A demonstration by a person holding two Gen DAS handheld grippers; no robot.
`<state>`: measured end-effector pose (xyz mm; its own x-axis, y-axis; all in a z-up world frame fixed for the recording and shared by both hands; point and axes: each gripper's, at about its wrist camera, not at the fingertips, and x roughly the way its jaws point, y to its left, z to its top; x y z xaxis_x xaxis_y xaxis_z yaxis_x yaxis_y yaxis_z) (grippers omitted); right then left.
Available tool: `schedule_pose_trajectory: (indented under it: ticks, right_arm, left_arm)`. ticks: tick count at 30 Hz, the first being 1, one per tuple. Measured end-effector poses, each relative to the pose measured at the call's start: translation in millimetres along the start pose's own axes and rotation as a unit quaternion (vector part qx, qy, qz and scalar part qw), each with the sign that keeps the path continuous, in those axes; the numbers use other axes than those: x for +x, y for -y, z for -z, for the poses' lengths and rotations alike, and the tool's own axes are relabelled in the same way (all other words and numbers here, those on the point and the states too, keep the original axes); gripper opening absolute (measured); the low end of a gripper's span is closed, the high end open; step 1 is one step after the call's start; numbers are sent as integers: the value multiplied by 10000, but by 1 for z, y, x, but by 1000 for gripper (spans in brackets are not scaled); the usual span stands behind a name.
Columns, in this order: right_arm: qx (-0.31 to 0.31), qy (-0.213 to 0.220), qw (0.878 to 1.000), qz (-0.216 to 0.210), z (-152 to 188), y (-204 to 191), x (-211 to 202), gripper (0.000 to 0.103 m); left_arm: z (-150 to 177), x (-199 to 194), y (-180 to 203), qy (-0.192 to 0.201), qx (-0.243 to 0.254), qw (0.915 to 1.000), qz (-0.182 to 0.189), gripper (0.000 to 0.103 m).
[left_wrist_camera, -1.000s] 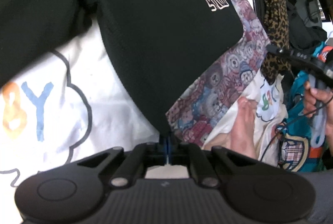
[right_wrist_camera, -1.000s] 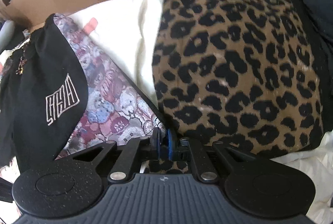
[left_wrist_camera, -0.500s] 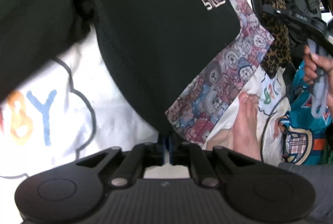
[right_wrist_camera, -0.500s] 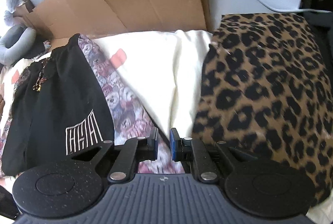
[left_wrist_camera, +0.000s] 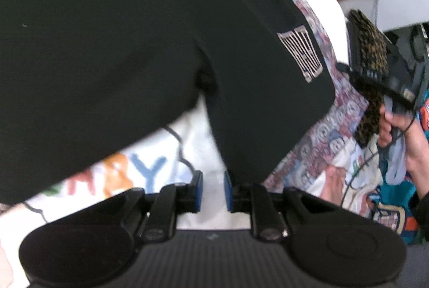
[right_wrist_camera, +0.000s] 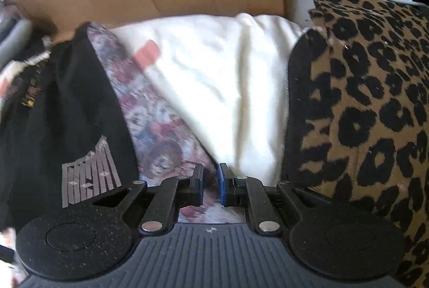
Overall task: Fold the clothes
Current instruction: 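Smooth the shorts' leg flat with the open left tool, then move both open tools over the hem of the shorts' leg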
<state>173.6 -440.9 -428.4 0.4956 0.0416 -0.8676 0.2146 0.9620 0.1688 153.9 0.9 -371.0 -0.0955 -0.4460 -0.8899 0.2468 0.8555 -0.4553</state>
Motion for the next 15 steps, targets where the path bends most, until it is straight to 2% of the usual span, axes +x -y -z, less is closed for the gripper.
schedule_pose_trajectory:
  ticks: [5,8,15]
  right_arm:
    - [-52,4,9998,213,-1,-1,-6,13]
    - [86,101,9998,151,0,-2,-14,14]
    - [286,229,9982,-476,1,-18,-32,15]
  left_arm:
    - [1,-25,-20,392,-261,9983,-339,17]
    - [4,-41,-33,649,-478,9956,-480,17]
    - [13,-64,-61,1036,-808,9878,-830,17]
